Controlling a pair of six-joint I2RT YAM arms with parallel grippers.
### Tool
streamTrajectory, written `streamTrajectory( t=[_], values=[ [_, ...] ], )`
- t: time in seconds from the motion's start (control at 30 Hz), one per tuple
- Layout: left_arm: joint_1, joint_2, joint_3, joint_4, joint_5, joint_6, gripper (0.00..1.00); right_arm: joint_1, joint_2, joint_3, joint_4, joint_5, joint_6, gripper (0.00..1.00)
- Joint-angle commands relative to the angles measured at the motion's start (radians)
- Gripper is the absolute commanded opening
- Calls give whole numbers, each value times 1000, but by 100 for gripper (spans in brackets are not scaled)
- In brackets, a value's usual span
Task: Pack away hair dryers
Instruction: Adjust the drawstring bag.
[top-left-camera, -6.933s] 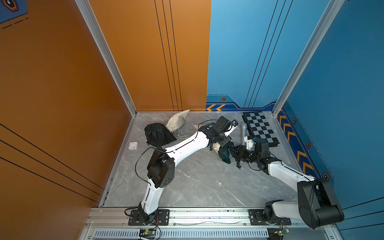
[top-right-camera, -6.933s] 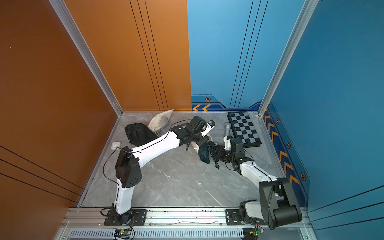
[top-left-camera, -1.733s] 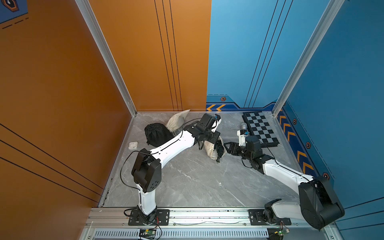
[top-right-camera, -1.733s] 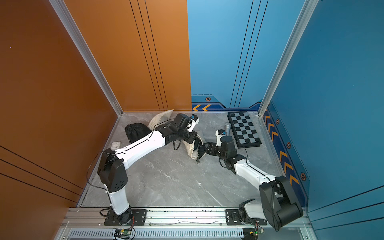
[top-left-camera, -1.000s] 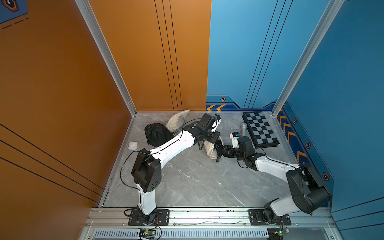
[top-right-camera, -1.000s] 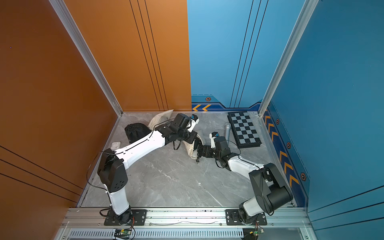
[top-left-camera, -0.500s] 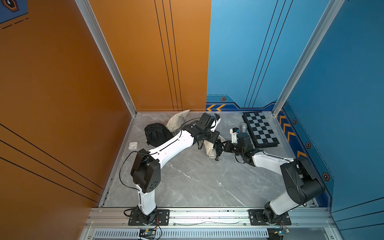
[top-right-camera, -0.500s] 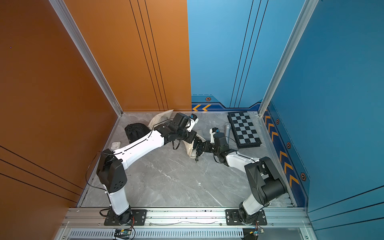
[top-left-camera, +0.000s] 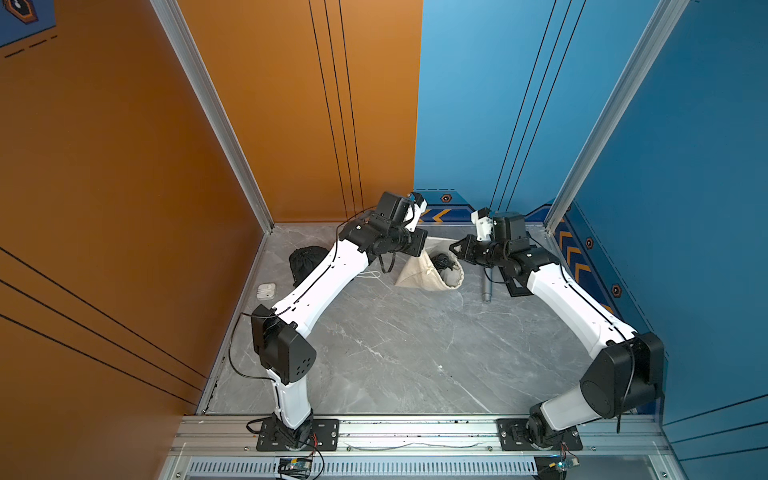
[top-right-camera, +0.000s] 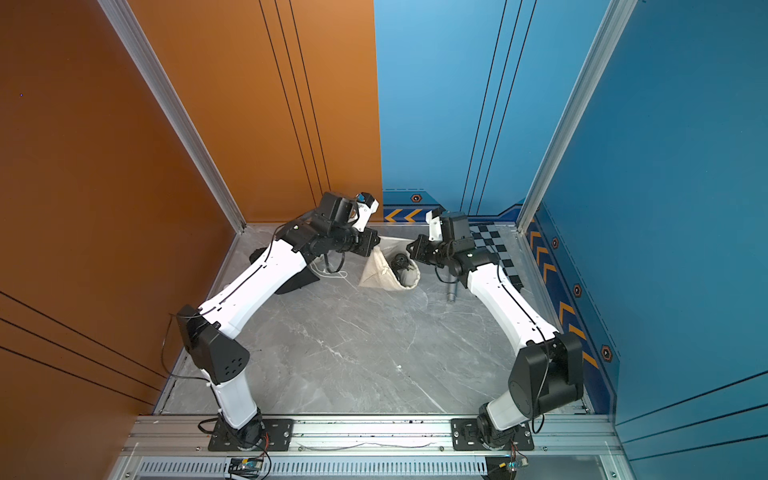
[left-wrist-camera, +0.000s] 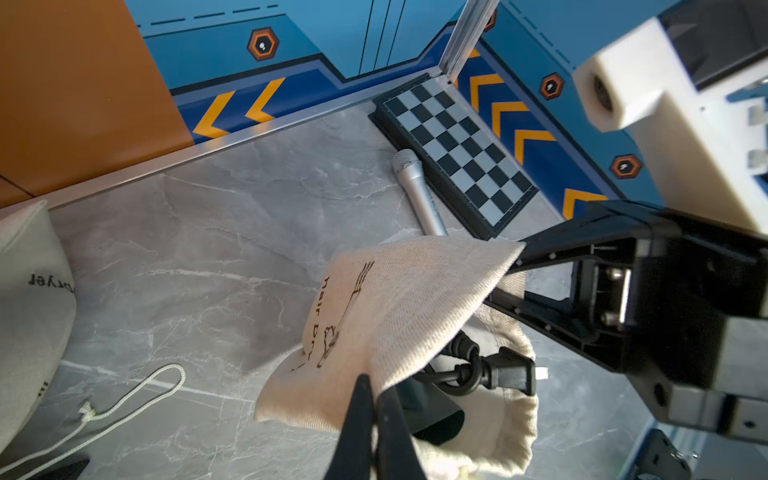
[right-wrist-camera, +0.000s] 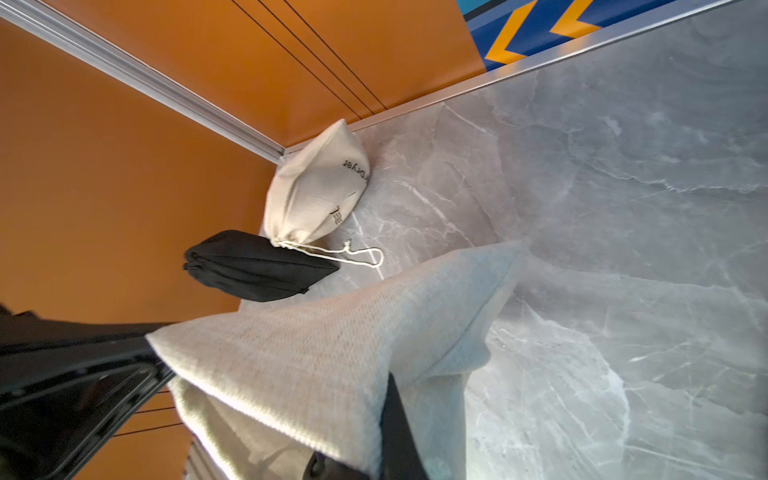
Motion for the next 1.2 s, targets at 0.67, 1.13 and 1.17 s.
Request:
streamTrajectory(
  t=[0.67,1.13,1.17],
  values=[
    [79,-41,-154,-26,64,-25,40,-32,-103,119,-141,-99,145,0],
    [130,-214,-415,153,128,-120,56,-32,-86,173,-94,-159,181,0],
    [133,-224,-434,178,139,-133,56,-33,-86,173,-93,-160,181,0]
  ],
)
